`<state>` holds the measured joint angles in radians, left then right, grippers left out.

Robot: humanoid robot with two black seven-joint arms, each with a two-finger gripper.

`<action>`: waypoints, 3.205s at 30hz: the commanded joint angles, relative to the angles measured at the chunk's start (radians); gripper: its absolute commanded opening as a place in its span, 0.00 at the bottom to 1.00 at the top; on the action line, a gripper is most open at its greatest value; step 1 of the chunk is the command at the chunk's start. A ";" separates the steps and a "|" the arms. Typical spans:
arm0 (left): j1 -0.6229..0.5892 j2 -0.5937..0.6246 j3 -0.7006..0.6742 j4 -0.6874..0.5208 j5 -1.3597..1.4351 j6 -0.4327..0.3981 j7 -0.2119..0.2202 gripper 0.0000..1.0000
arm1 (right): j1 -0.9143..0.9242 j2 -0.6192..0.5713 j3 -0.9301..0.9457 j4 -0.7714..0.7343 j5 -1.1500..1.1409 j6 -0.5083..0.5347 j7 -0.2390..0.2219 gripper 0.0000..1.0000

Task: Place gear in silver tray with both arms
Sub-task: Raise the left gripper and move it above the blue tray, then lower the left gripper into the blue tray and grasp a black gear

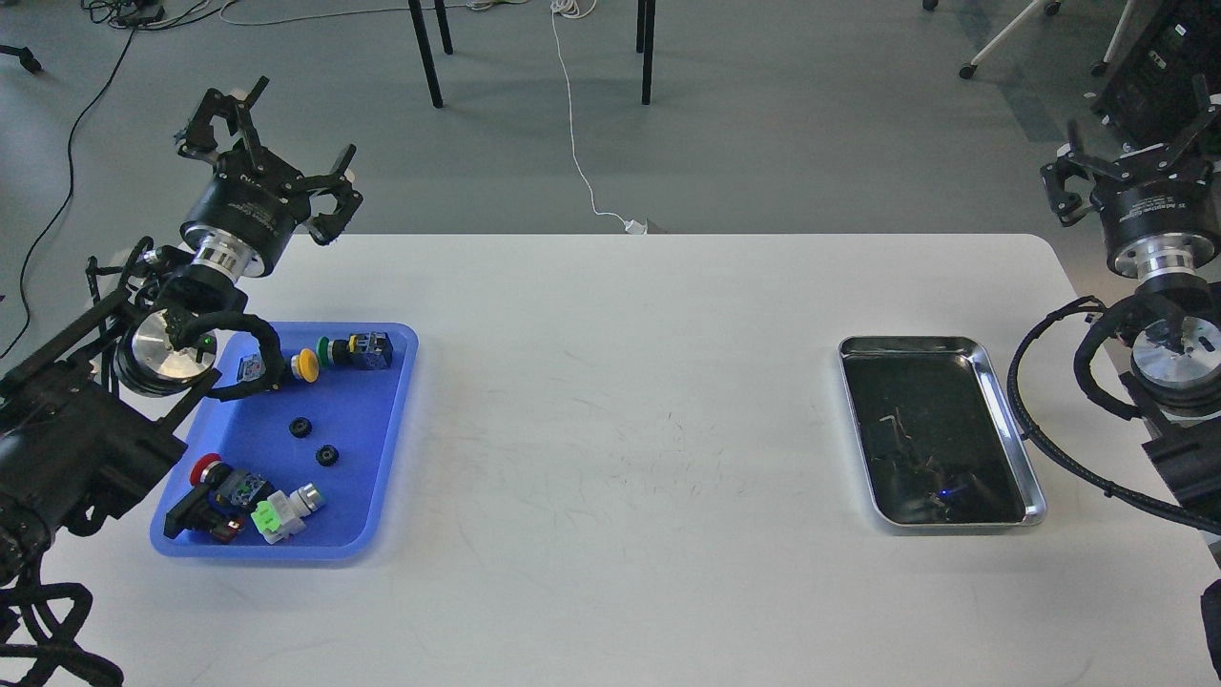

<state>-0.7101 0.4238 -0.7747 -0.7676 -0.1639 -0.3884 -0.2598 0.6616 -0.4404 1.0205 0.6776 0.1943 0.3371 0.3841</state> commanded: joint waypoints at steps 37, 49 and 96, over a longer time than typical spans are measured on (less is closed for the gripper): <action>0.052 0.420 0.075 -0.349 0.863 -0.072 -0.001 0.98 | -0.063 0.020 0.013 0.100 0.002 0.008 0.018 0.99; 0.149 0.443 0.120 -0.483 1.713 0.046 -0.021 0.92 | -0.114 0.011 0.018 0.109 0.002 0.049 0.019 0.99; 0.156 0.389 0.503 -0.231 2.046 0.316 -0.027 0.15 | -0.146 0.022 0.023 0.105 0.002 0.071 0.068 0.99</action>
<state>-0.5546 0.8094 -0.2763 -0.9910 1.8819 -0.0668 -0.2861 0.5155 -0.4180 1.0415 0.7822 0.1967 0.4084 0.4524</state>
